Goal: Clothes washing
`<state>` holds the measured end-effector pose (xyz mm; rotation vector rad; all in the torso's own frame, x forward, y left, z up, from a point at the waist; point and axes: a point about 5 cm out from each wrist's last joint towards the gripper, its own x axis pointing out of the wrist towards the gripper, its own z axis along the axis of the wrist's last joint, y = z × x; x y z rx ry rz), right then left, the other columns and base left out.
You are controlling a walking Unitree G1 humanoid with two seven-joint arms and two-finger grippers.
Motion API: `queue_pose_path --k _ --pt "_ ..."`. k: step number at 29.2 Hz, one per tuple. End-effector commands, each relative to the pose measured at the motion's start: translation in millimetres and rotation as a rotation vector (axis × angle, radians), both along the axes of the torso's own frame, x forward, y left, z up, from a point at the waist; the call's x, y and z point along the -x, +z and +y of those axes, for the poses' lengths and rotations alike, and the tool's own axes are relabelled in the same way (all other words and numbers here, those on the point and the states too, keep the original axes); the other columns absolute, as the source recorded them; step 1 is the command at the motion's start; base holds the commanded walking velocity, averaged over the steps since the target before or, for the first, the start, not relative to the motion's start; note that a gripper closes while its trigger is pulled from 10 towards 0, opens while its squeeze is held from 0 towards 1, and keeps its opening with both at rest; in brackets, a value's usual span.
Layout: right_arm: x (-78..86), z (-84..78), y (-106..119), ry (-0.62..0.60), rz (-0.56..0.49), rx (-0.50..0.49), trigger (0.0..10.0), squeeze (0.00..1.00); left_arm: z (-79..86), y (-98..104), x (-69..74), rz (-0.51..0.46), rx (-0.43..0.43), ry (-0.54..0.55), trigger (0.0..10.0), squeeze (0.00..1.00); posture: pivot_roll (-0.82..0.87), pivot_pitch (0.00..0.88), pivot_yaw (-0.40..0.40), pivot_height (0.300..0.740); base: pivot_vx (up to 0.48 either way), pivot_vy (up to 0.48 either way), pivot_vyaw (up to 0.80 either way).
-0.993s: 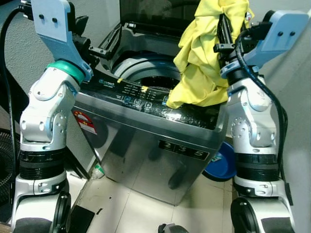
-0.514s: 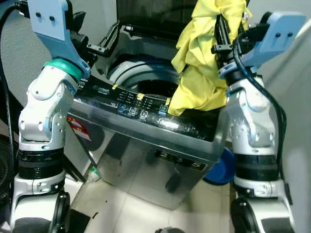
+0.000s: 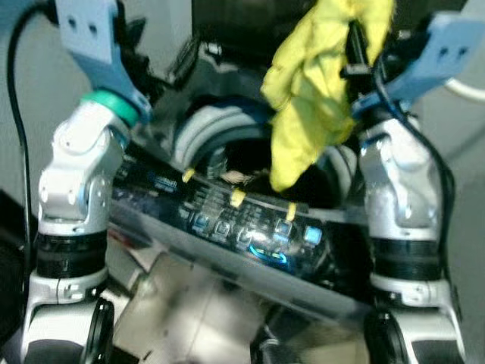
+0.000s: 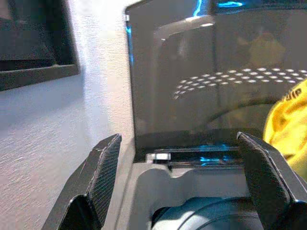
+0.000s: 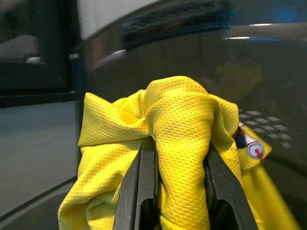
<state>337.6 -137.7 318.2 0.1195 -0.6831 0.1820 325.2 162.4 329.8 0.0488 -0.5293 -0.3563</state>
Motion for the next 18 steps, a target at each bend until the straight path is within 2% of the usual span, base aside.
queue_pose_path --k 1,15,18 --pt "2.1 0.6 3 -0.001 -0.023 0.007 10.0 0.0 -0.7 -1 2.3 0.003 -0.003 -0.016 10.0 0.0 0.06 0.044 0.032 0.74 0.0 0.0 0.0" --pt "6.4 5.7 8 0.044 -0.055 0.025 10.0 0.0 -1.7 0 2.7 -0.008 -0.021 -0.043 10.0 0.0 0.06 0.05 0.033 0.74 0.0 0.0 0.0" --pt "10.7 11.2 17 0.095 -0.097 0.052 10.0 0.0 -4.5 2 5.4 -0.025 -0.074 -0.084 10.0 0.0 0.06 0.054 0.037 0.74 0.0 0.0 0.0"
